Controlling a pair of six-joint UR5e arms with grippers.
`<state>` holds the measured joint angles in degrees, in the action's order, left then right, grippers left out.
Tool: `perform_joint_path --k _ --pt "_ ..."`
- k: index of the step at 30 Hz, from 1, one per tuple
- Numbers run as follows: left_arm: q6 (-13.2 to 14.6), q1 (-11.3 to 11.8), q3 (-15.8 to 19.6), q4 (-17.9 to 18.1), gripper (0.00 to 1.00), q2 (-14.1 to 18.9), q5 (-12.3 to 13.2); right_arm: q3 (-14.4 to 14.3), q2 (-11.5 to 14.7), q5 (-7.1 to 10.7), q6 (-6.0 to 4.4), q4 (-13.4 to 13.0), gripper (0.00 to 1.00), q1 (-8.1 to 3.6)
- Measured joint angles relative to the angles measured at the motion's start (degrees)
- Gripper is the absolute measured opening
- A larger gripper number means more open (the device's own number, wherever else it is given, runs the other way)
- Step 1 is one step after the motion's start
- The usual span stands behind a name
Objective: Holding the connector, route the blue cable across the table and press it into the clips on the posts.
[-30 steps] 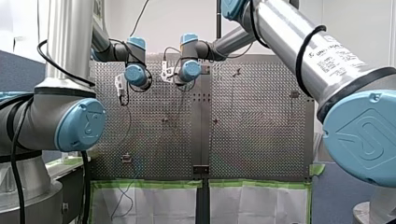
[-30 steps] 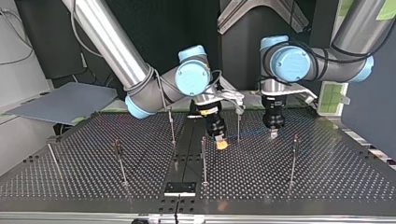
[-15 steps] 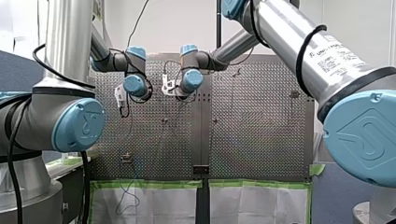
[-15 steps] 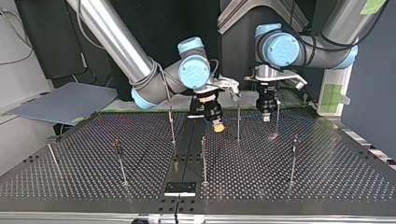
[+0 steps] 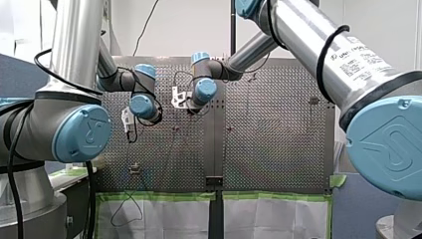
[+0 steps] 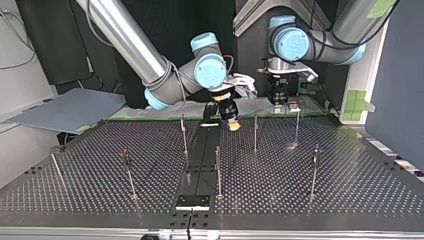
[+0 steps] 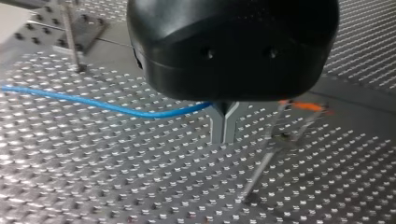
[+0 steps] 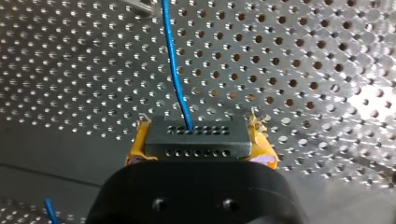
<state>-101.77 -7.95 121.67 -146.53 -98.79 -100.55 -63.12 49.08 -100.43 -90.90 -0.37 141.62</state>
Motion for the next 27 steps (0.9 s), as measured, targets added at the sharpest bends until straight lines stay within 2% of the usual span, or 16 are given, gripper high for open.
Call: perform_joint_path --k 7,15,23,27 --pt "-0.3 -0.1 0.3 2.0 0.00 -3.5 0.4 -2.9 0.0 0.18 -0.13 -0.2 0.00 -0.34" --pt "-0.5 0.6 -0.1 3.1 0.00 -5.8 1.1 -5.3 -0.2 1.77 -0.71 -1.1 0.00 -1.00" --pt "-0.4 0.9 -3.0 3.7 0.00 -9.3 1.8 -5.6 -1.3 3.19 -2.47 -4.3 0.00 -2.14" --pt "-0.4 1.3 -3.7 4.0 0.00 -10.0 2.3 -5.6 -2.2 3.92 -2.81 -5.5 0.00 -2.75"
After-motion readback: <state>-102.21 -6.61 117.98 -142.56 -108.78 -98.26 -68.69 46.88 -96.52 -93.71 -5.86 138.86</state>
